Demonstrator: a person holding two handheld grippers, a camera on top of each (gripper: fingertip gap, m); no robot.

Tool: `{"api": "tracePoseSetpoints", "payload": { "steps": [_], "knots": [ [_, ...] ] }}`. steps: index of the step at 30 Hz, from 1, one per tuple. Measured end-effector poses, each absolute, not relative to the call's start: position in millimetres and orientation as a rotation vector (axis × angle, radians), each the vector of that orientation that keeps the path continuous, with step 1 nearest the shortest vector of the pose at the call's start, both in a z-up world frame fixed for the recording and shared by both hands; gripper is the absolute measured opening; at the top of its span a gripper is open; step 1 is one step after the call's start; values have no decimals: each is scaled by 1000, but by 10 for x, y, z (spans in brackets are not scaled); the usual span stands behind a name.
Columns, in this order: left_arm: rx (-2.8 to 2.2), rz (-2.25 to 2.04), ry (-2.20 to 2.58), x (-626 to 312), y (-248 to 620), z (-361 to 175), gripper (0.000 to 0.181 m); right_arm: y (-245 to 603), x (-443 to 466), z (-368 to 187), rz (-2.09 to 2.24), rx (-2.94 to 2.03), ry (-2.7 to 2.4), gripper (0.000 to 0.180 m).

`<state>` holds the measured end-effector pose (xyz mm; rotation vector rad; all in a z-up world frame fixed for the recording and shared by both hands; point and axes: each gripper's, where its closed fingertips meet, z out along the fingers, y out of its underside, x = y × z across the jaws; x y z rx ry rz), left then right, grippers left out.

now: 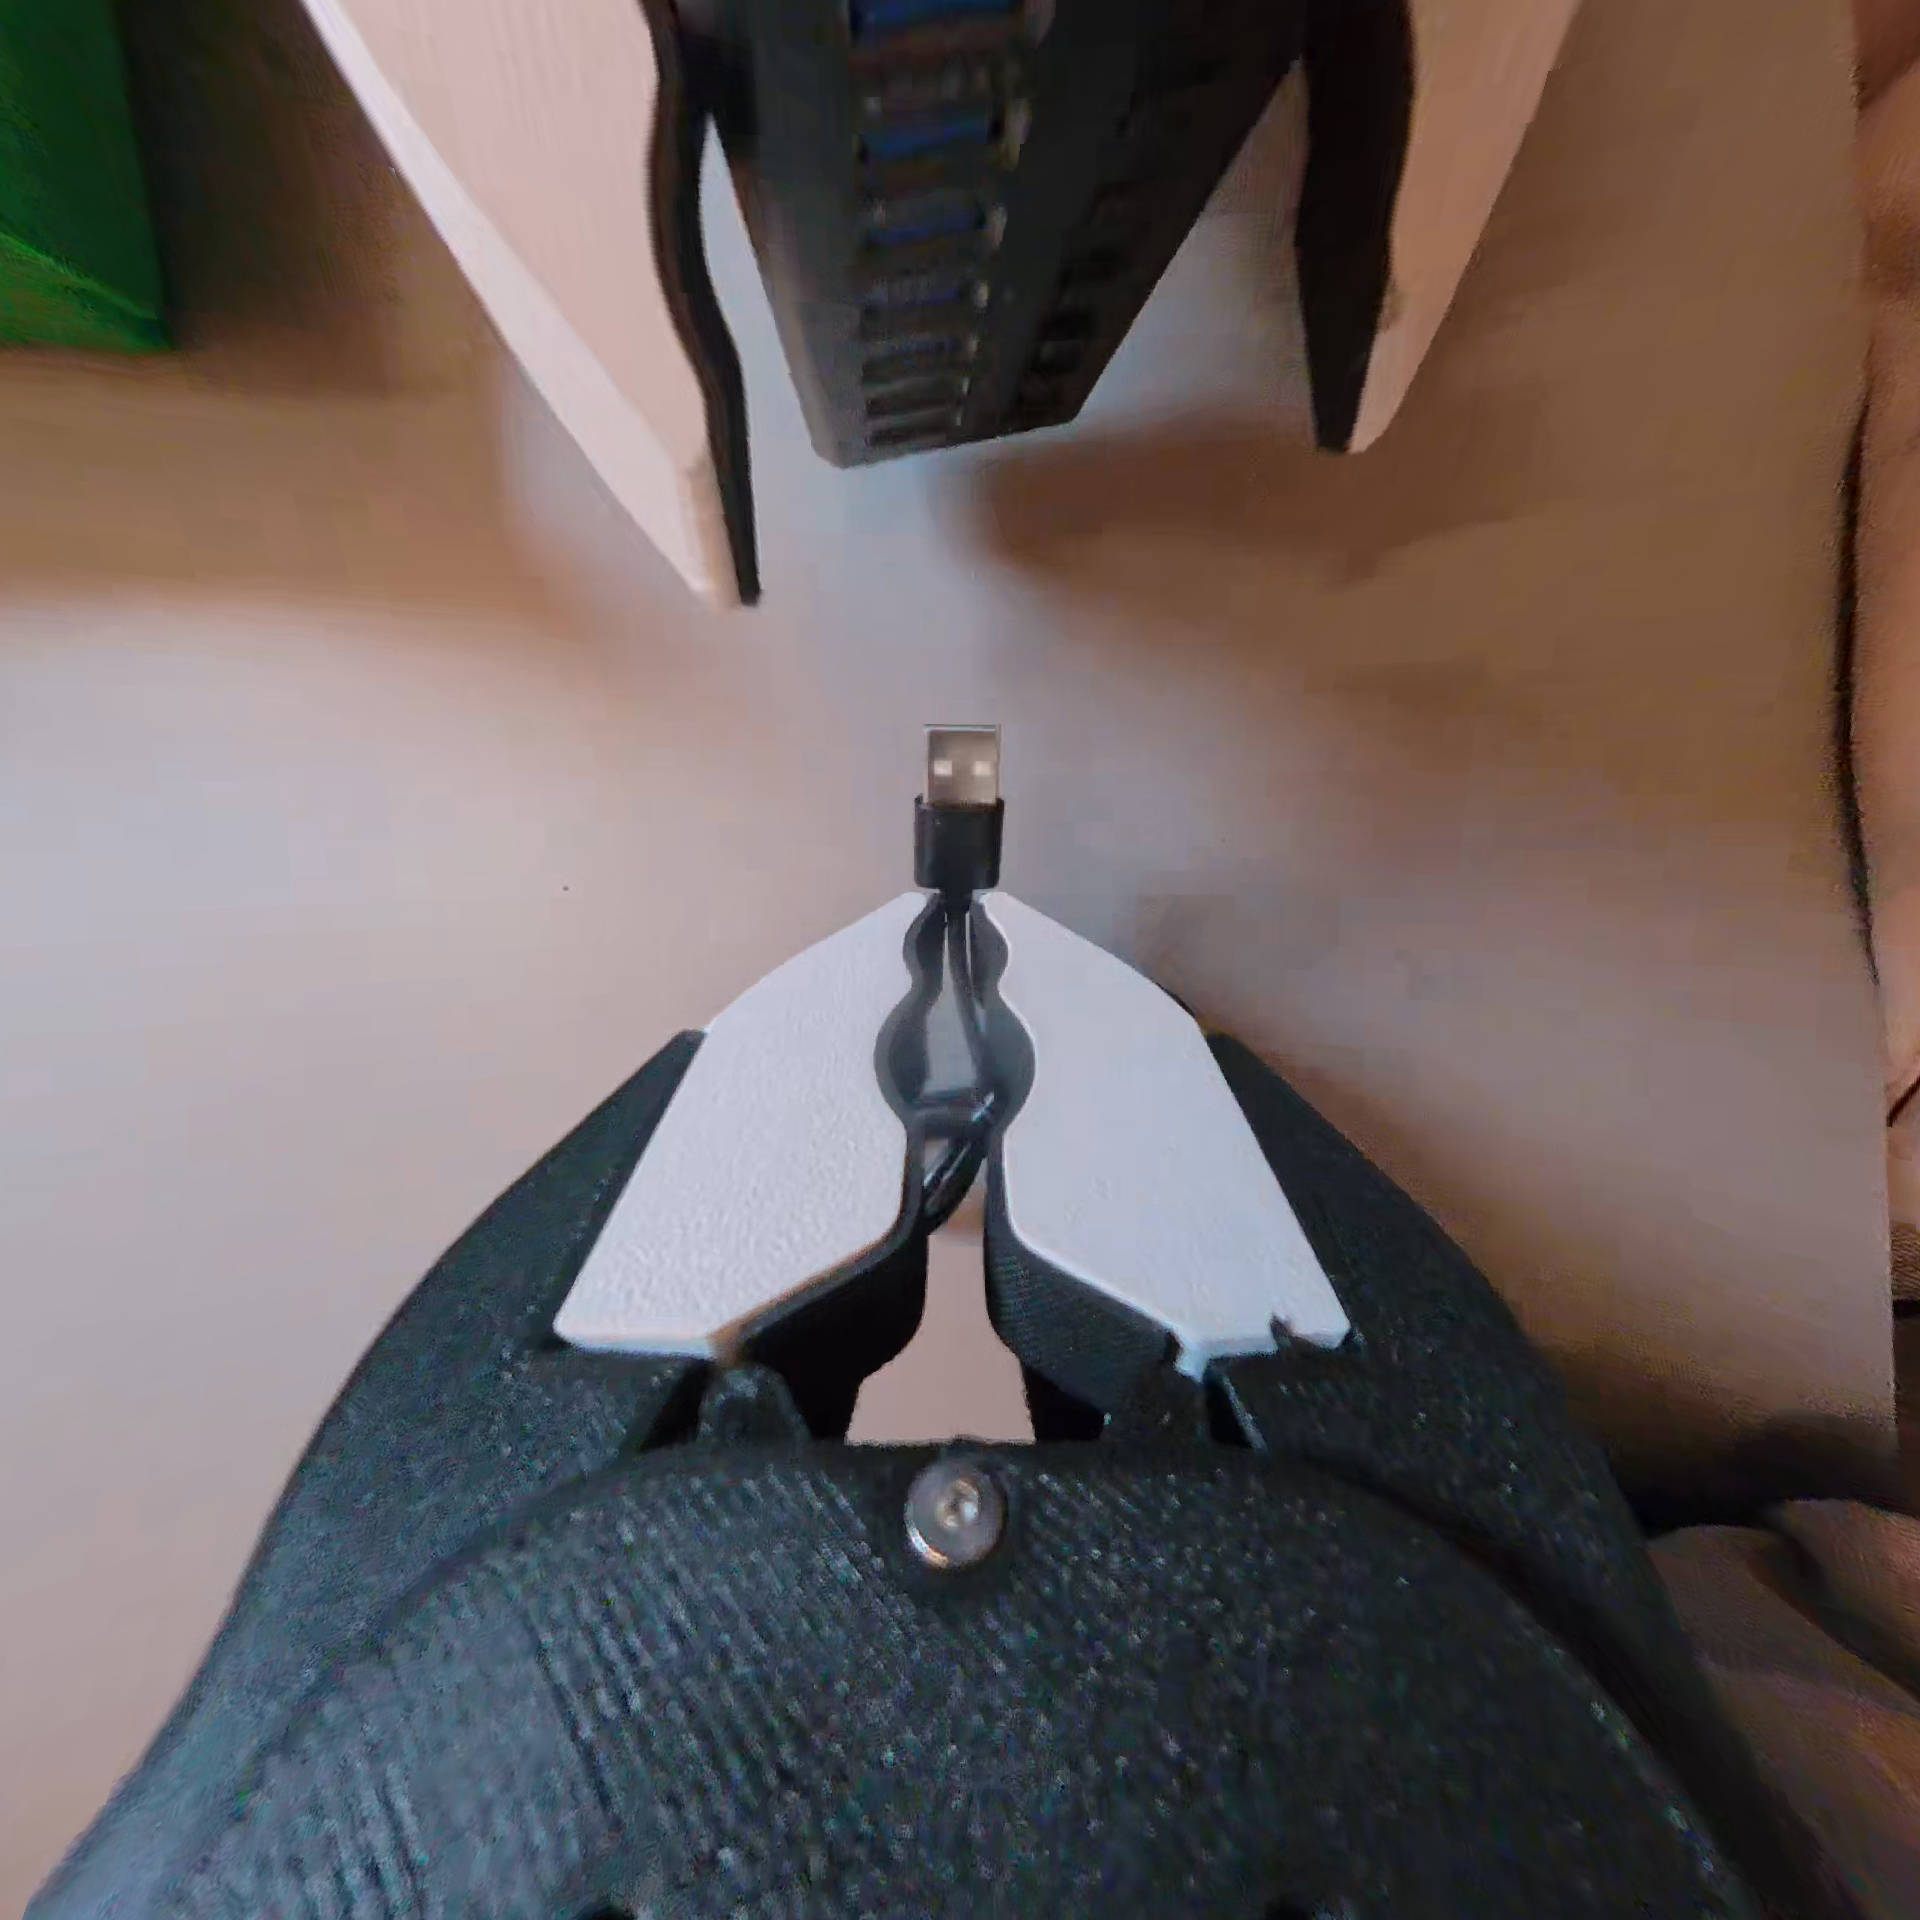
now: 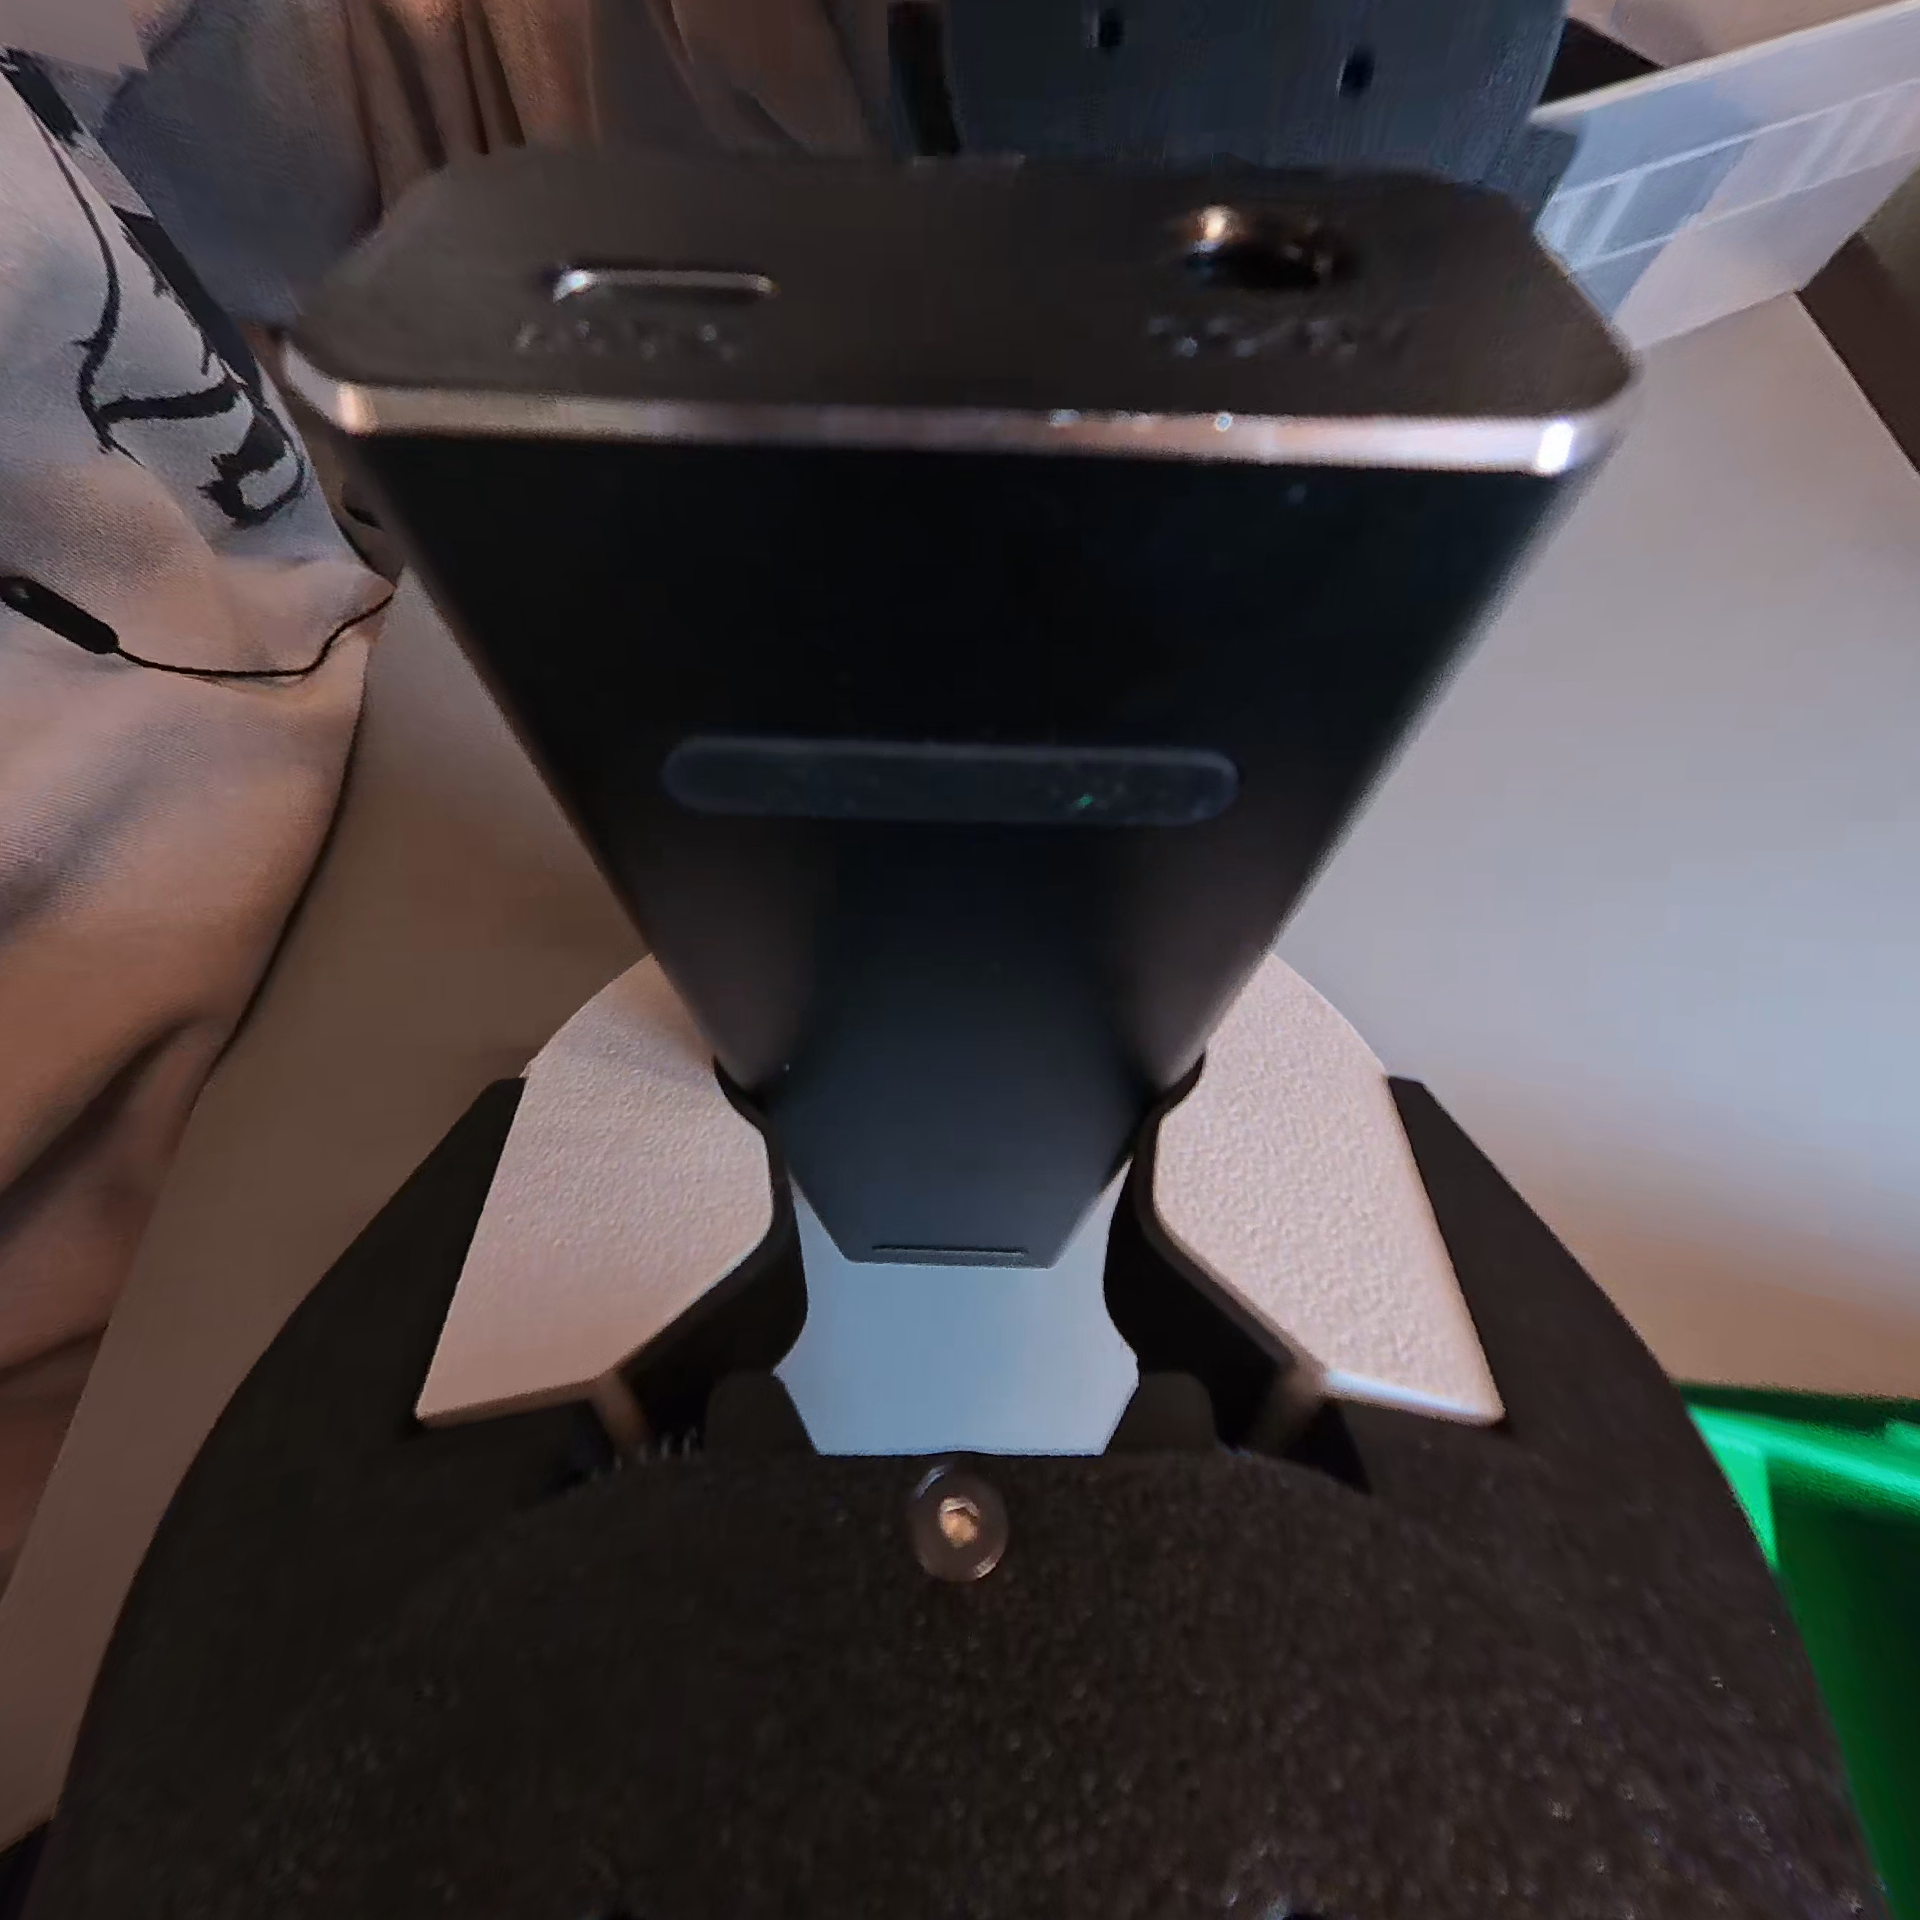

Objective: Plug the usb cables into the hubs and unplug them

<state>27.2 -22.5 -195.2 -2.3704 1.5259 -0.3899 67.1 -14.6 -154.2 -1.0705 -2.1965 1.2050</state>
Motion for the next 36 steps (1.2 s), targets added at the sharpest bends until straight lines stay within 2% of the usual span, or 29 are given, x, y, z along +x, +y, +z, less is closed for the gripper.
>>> {"api": "tracePoseSetpoints", "payload": {
  "steps": [9,16,25,29,36],
  "knots": [
    [-2281,-415,1487,414,-135,-2225,25,132,927,-1500,1234,-1143,-2055,72],
    [-2207,-374,1531,423,-192,-2305,16,155,950,-1447,1315,-1127,-2006,72],
    [-2164,-377,1506,404,-170,-2295,15,132,932,-1520,1392,-1151,-1989,71],
    [-2197,-475,1355,345,-107,-2092,15,84,892,-1541,1370,-1138,-1993,71],
    [-2212,-394,1255,290,39,-1341,15,67,619,-1568,1227,-1128,-1992,72]
  ]
}}
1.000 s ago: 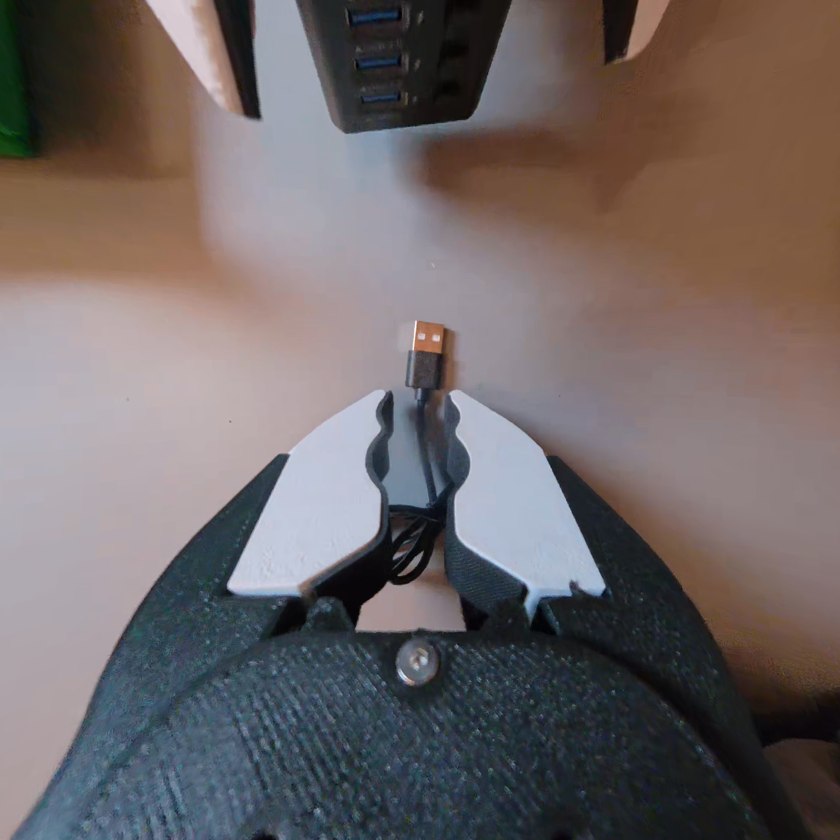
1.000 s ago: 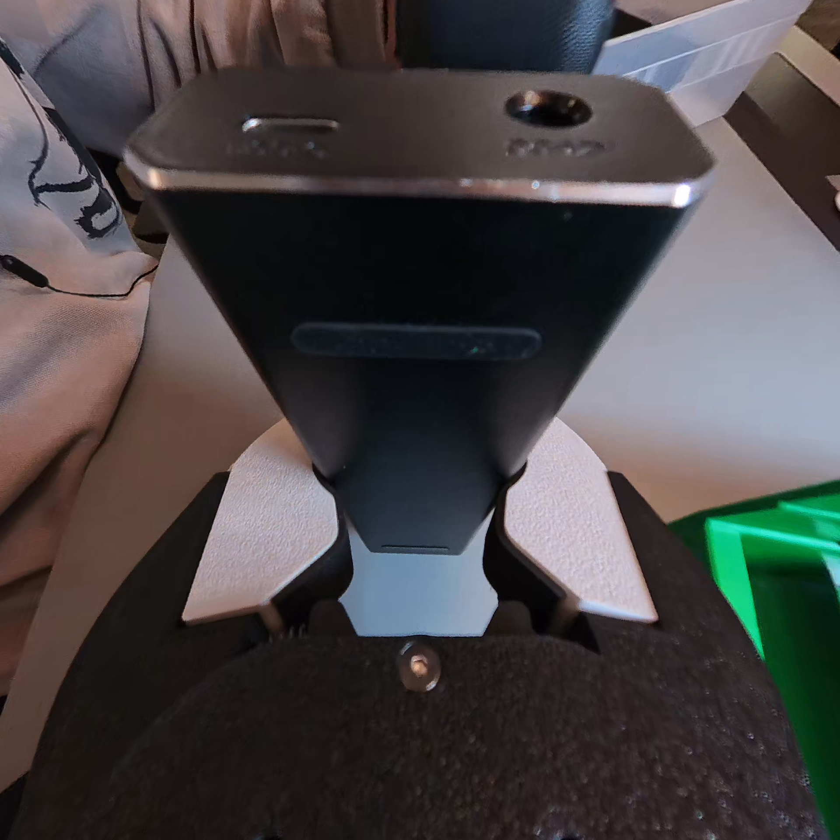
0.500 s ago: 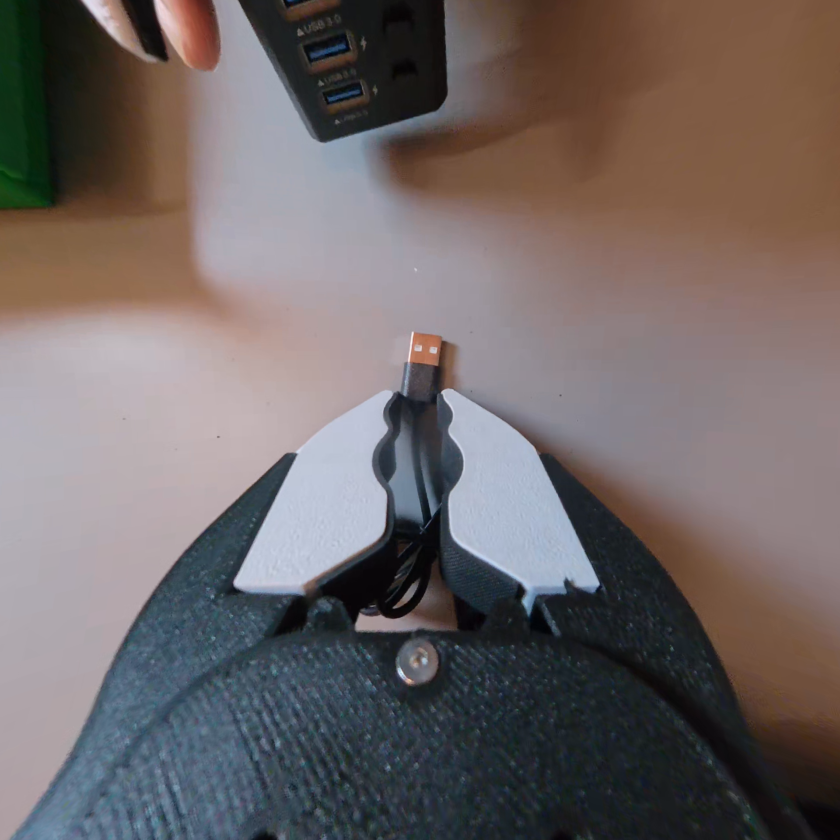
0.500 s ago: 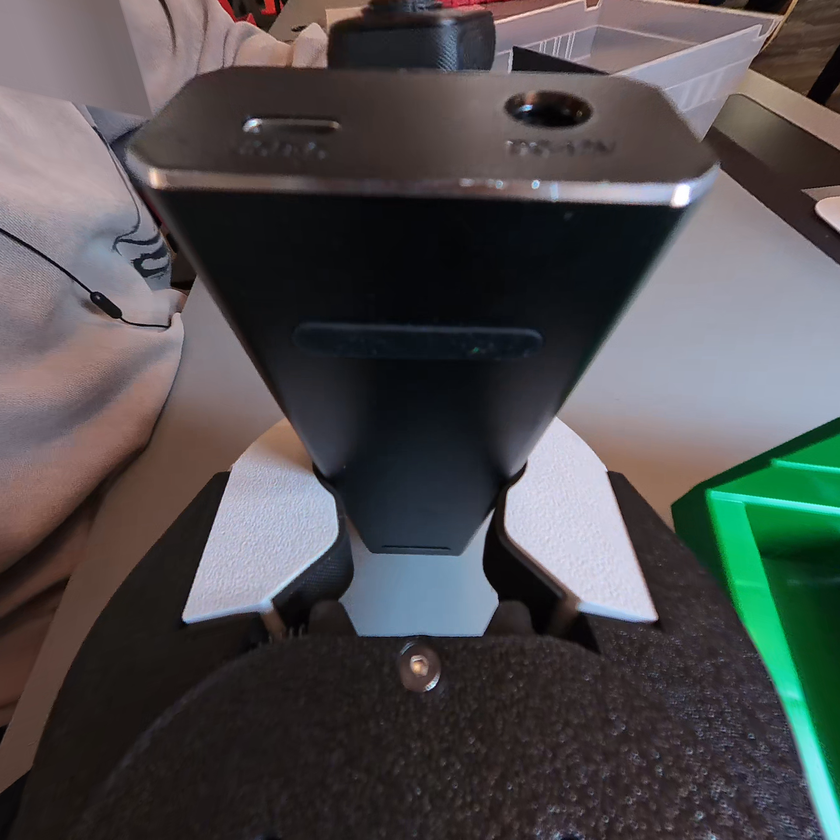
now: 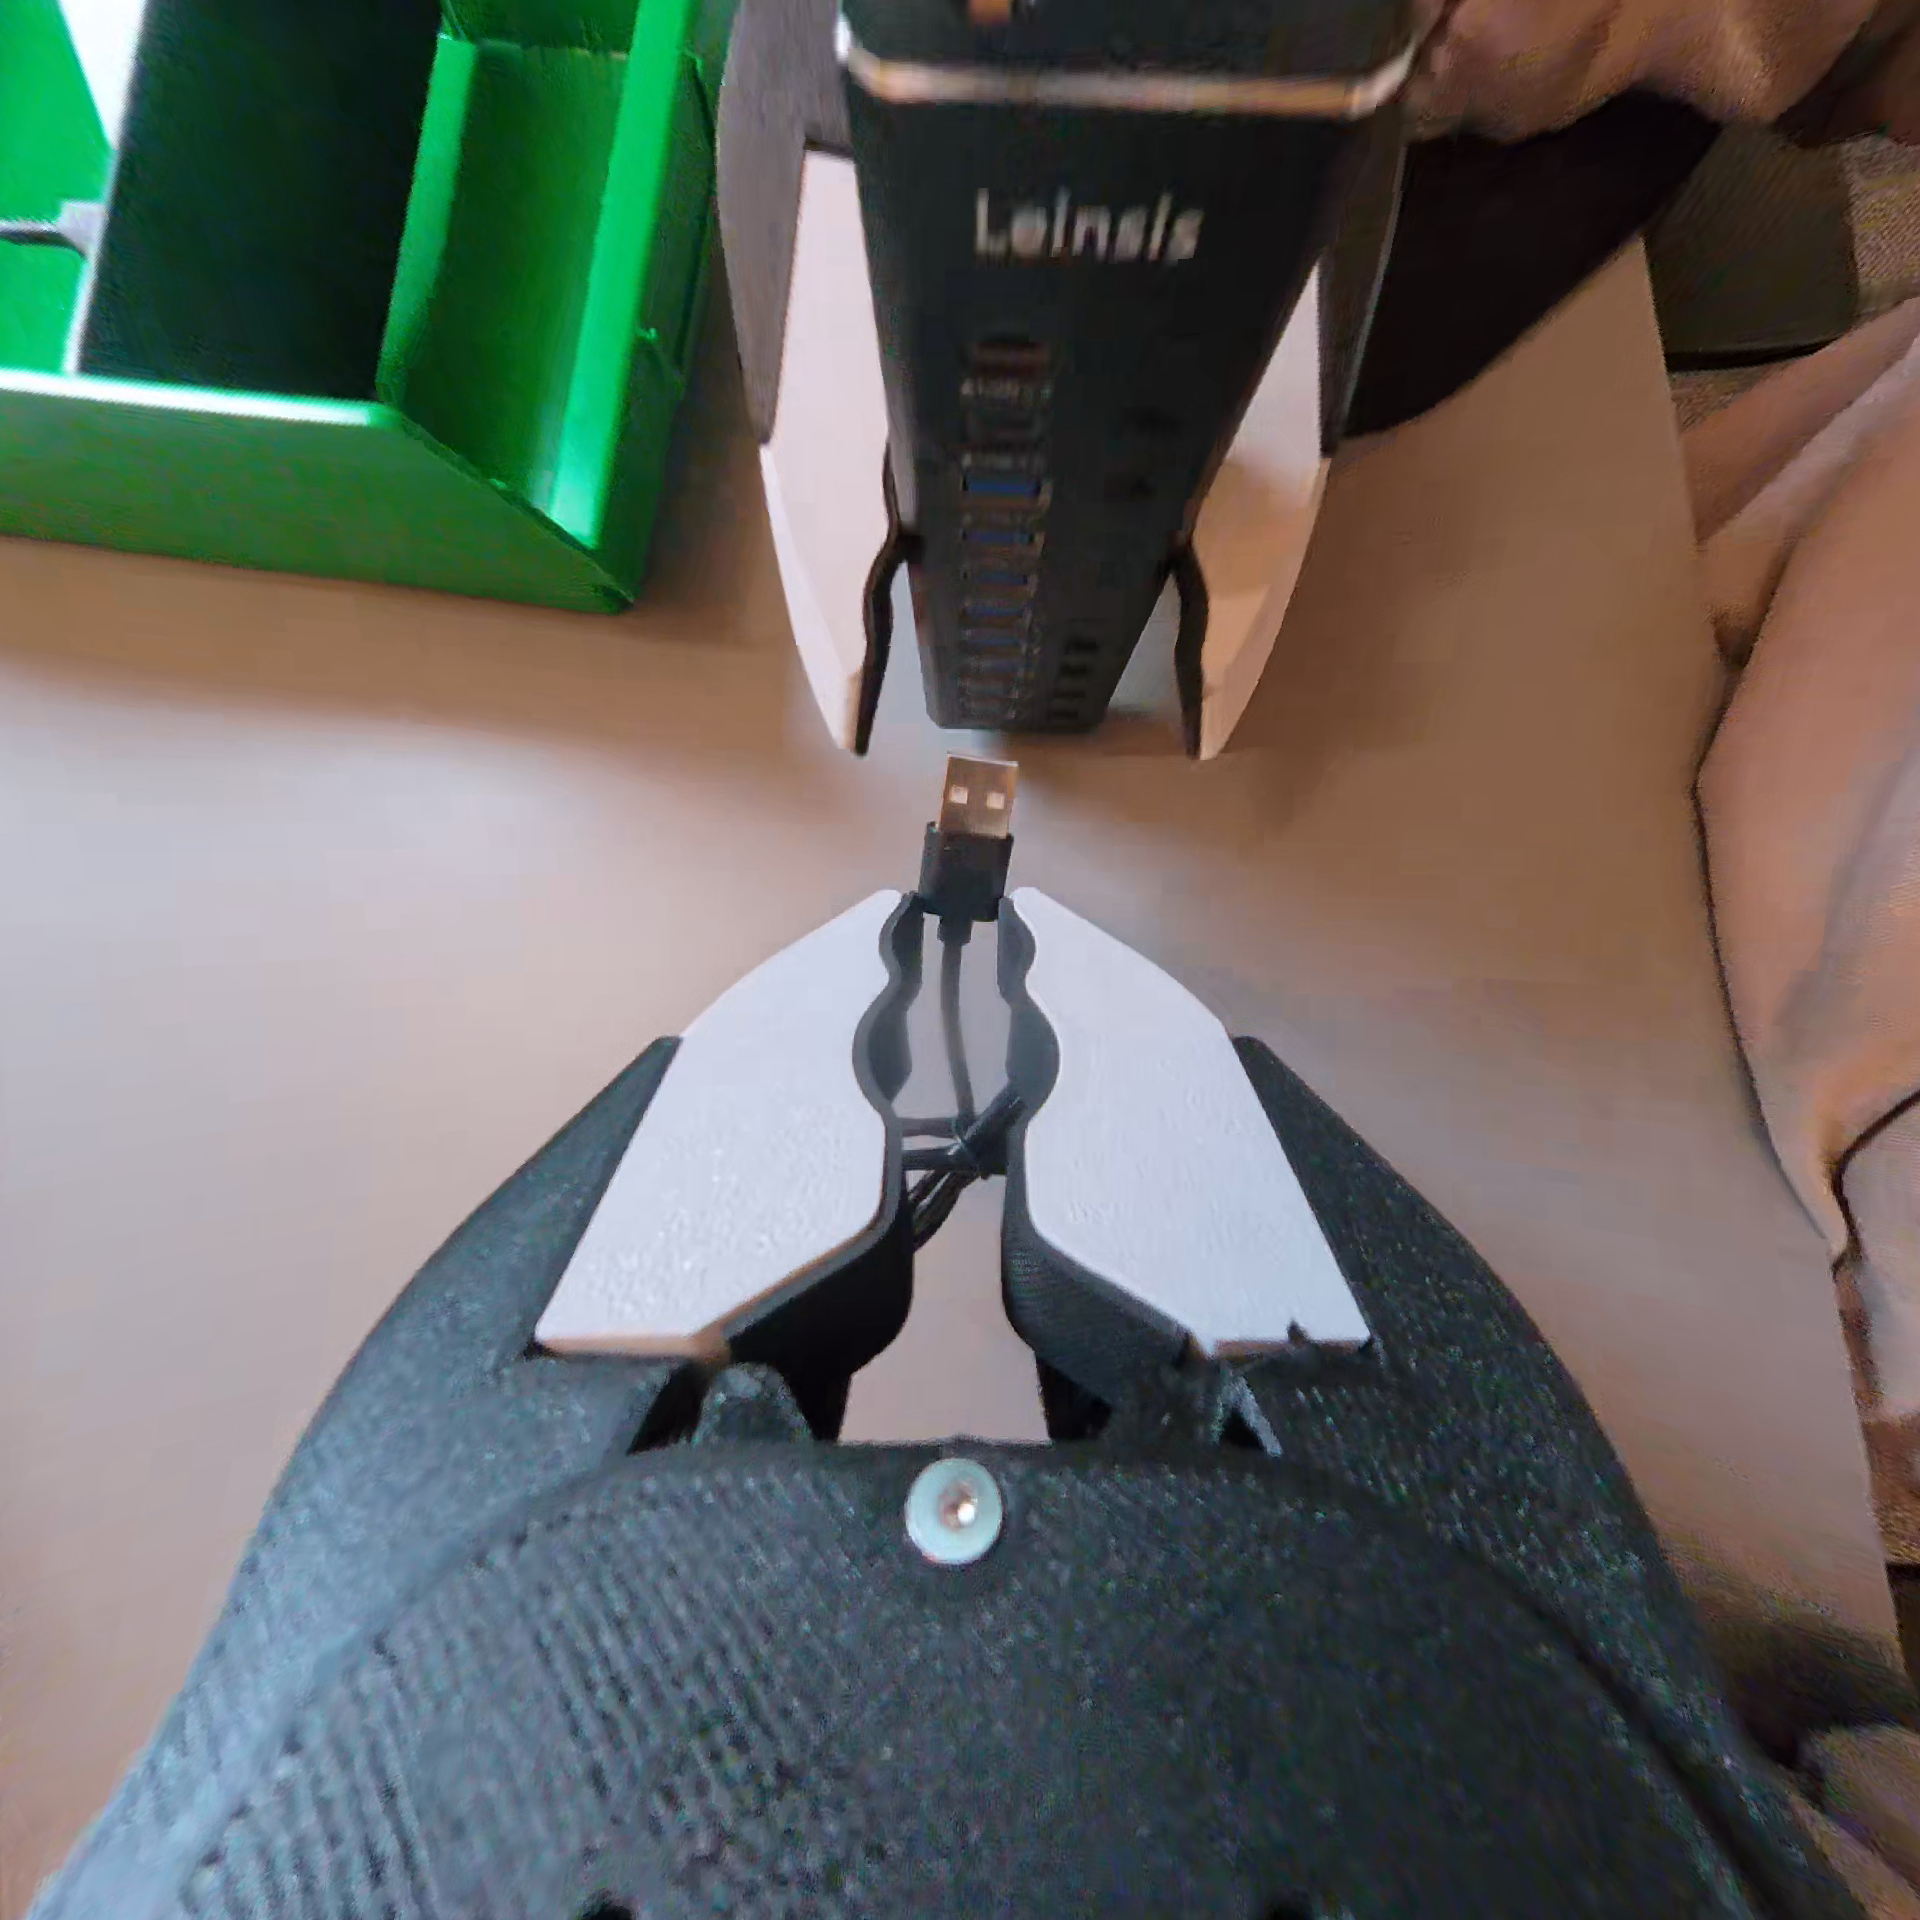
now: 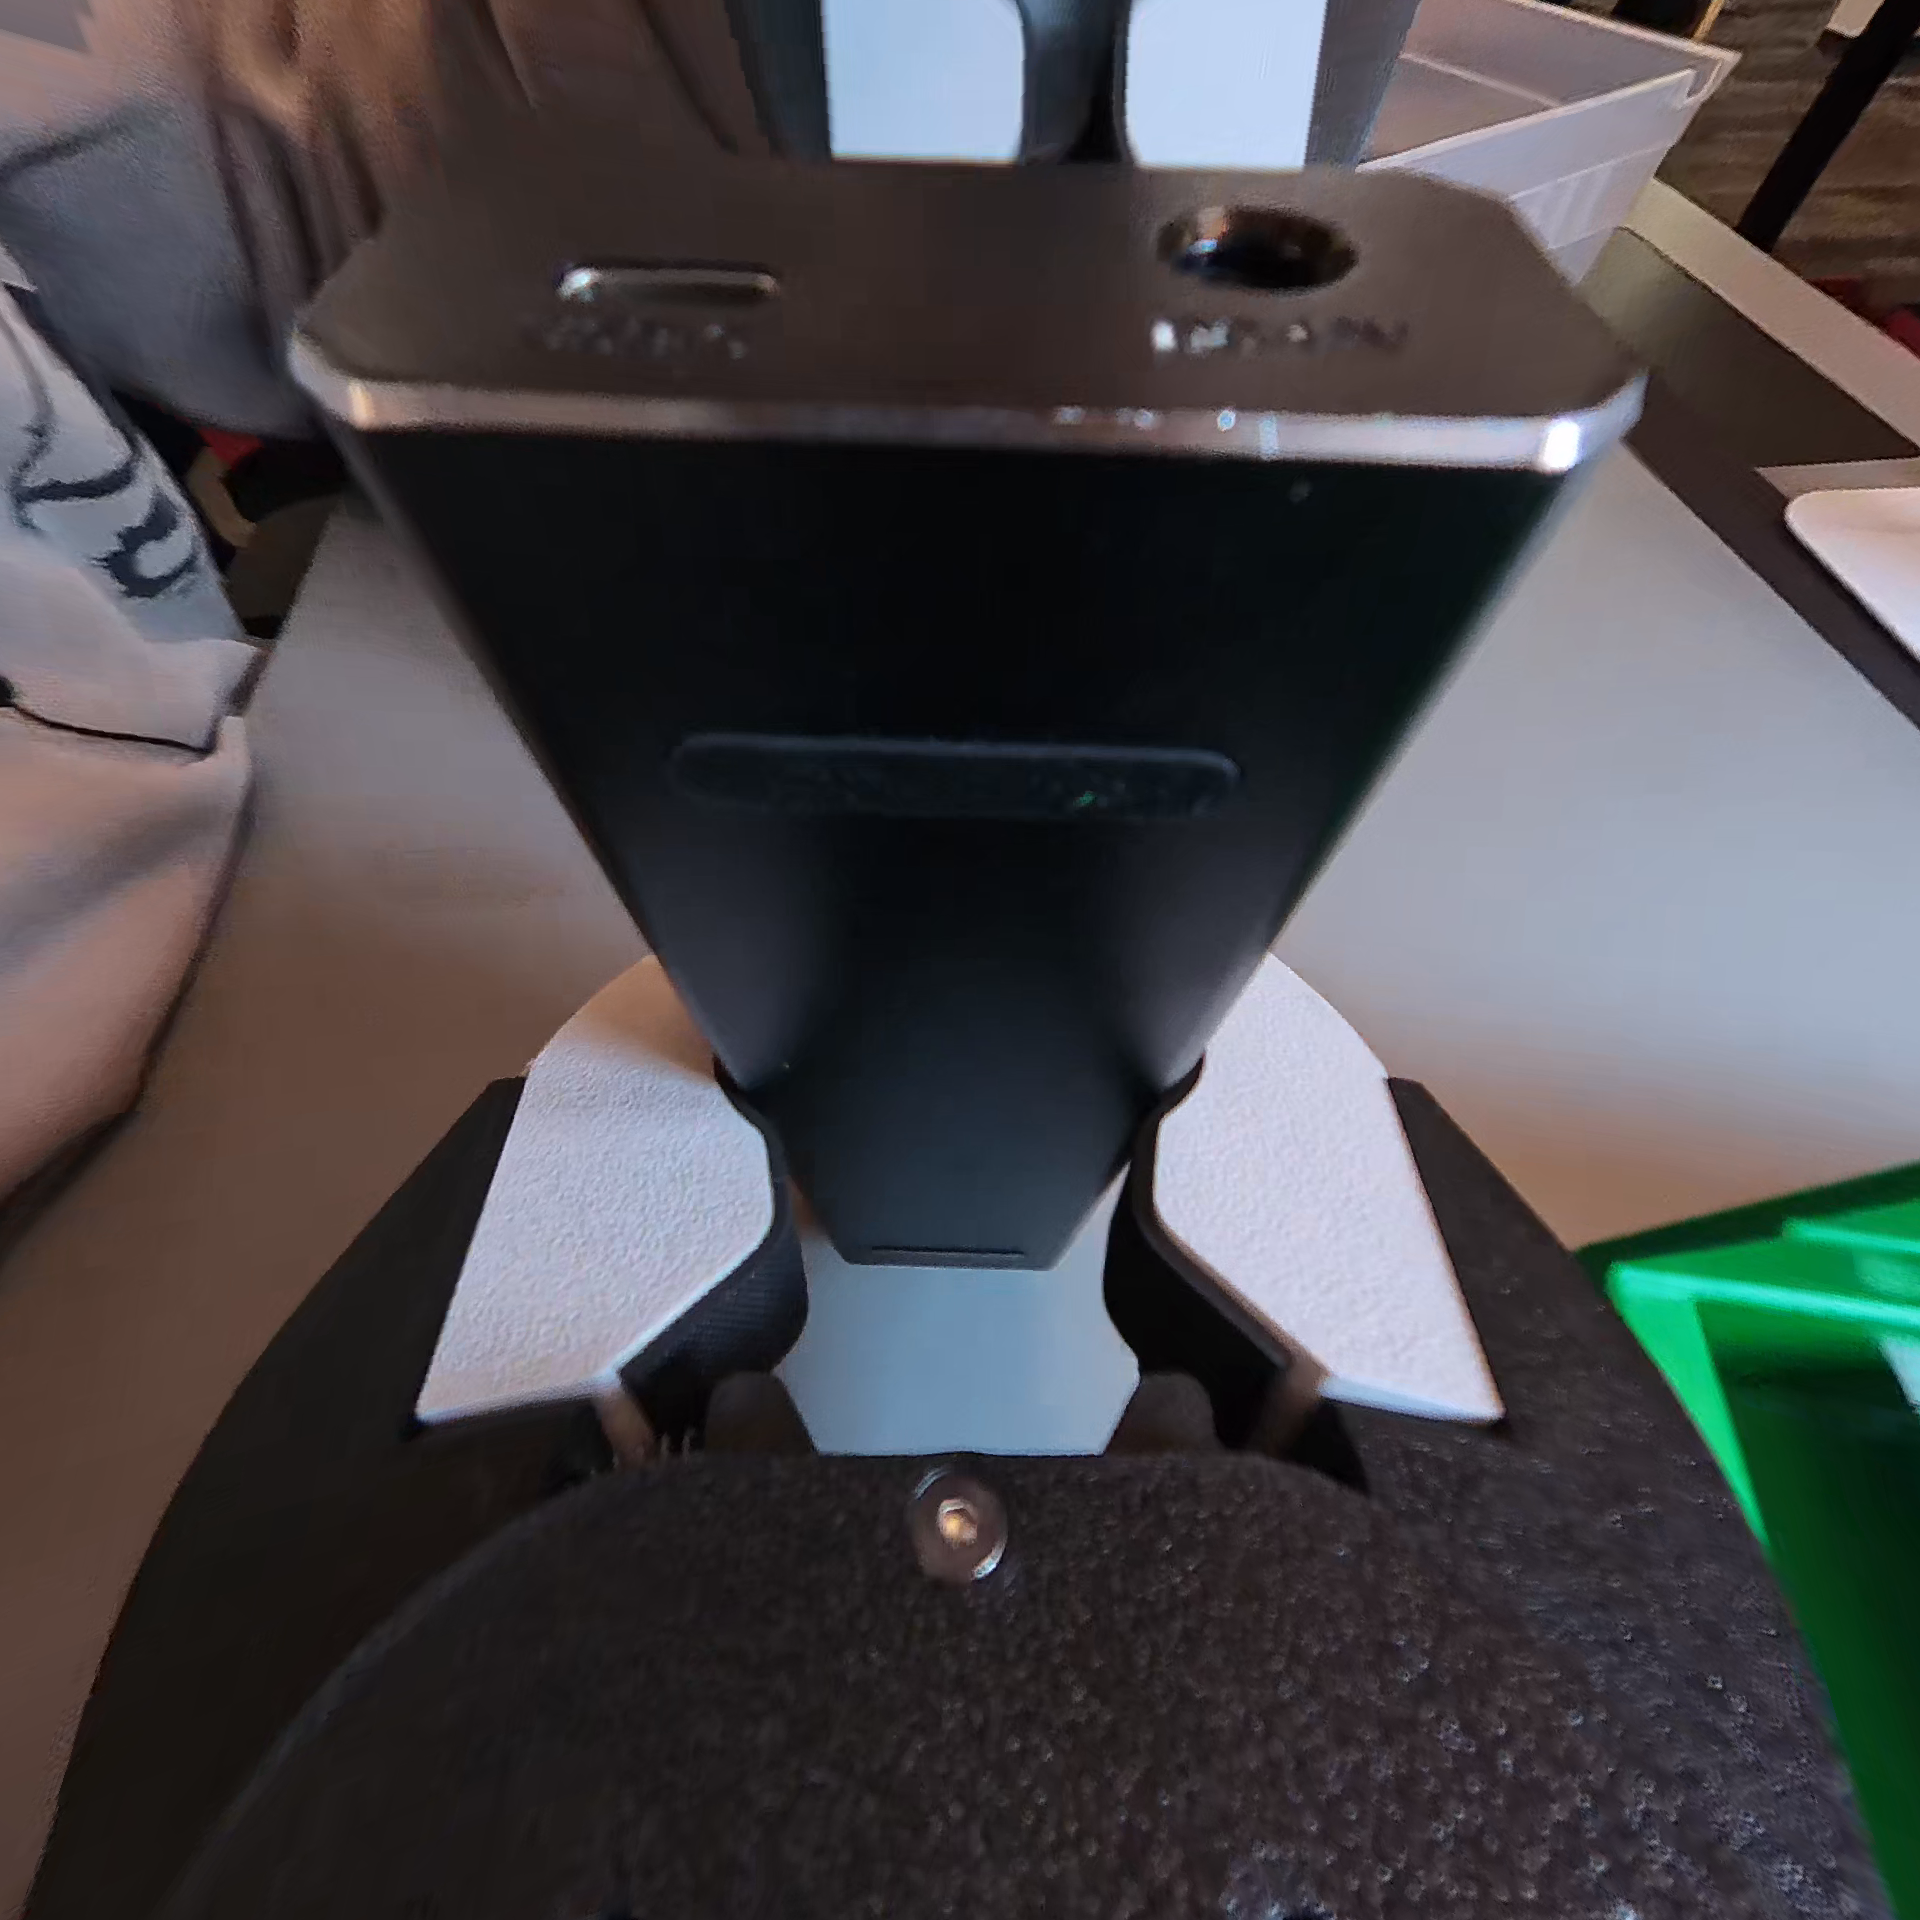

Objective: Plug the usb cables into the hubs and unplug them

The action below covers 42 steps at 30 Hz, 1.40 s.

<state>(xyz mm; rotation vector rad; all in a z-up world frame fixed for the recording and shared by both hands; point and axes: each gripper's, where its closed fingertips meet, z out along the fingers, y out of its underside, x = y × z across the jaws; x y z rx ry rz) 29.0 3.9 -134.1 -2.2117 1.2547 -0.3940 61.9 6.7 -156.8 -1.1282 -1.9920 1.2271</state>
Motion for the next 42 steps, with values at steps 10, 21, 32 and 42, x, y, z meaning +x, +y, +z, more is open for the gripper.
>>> {"api": "tracePoseSetpoints", "payload": {
  "steps": [10,21,32,42],
  "knots": [
    [-2282,-277,1339,236,-59,-1200,15,-92,236,-1468,1179,-1007,-2083,71],
    [-2354,-230,1289,11,-121,-1235,15,-154,-1,-1648,1049,-999,-2159,71],
    [-2391,-133,1308,19,-67,-1353,14,-86,5,-1759,901,-1049,-2189,72],
    [-2213,-448,1227,177,-16,-1104,14,-72,121,-1595,944,-1082,-2178,71]
  ]
}}
